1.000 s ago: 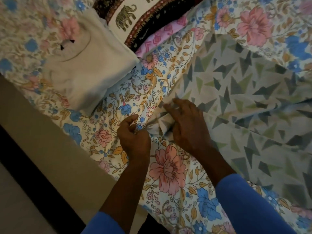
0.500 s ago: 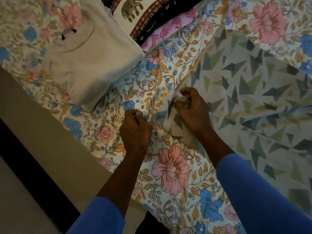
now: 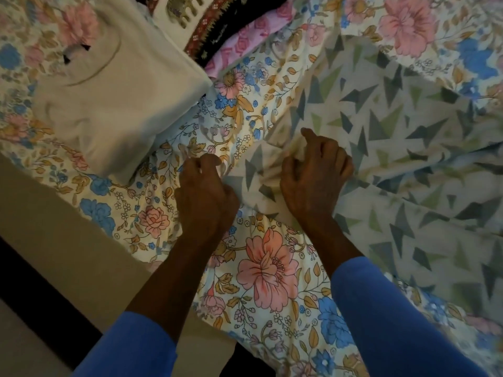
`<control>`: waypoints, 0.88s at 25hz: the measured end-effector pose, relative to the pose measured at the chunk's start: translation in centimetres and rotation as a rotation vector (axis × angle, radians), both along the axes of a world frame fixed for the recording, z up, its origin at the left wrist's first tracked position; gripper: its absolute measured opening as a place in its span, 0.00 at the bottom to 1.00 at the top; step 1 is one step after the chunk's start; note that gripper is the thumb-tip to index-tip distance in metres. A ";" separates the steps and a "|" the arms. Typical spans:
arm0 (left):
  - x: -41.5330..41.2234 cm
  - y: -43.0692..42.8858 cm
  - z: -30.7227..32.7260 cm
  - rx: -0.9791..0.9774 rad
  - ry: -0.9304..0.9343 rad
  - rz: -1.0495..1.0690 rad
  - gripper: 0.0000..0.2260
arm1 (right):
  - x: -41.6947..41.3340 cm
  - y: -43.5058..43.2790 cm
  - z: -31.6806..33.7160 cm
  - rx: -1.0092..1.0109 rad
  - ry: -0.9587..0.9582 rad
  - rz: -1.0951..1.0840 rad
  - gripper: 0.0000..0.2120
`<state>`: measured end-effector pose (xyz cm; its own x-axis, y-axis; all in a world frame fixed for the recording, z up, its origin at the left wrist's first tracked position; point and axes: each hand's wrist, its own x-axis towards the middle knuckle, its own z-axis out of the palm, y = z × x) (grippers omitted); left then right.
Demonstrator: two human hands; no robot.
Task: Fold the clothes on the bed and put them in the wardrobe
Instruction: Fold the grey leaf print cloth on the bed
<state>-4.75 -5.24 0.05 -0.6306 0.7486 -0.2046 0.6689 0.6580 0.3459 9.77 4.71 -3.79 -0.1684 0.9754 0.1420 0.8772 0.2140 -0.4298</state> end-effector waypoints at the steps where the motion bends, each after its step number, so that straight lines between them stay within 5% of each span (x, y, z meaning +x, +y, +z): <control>1: 1.5 -0.2 0.6 0.066 0.051 -0.036 0.21 | 0.7 -0.9 0.2 0.033 0.053 -0.009 0.21; 5: 10.2 -0.5 1.2 0.297 -0.083 -0.439 0.21 | 8.0 -5.8 0.7 0.073 0.152 -0.255 0.20; 10: 24.1 0.0 -0.7 0.224 -0.240 -0.981 0.22 | 25.9 -10.1 -0.3 0.117 0.221 -1.250 0.25; 13: 30.3 0.8 -1.7 0.200 -0.169 -1.223 0.24 | 36.3 -10.4 0.5 -0.059 0.449 -1.578 0.30; 16: 35.5 1.3 -2.3 0.235 0.007 -1.422 0.25 | 43.4 -9.4 0.9 -0.129 0.651 -1.461 0.23; 19: 40.5 2.4 -3.1 0.251 0.105 -1.484 0.26 | 47.1 -9.4 0.6 -0.088 0.624 -1.248 0.09; 22: 43.0 3.3 -3.8 0.275 0.094 -1.497 0.25 | 50.1 -9.2 1.5 0.016 0.540 -1.116 0.11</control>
<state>38.21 -1.95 -3.78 0.7154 0.6976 0.0393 0.6668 -0.6985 0.2600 59.85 -4.46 -2.34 0.8365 0.5455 -0.0512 0.2950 -0.5273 -0.7968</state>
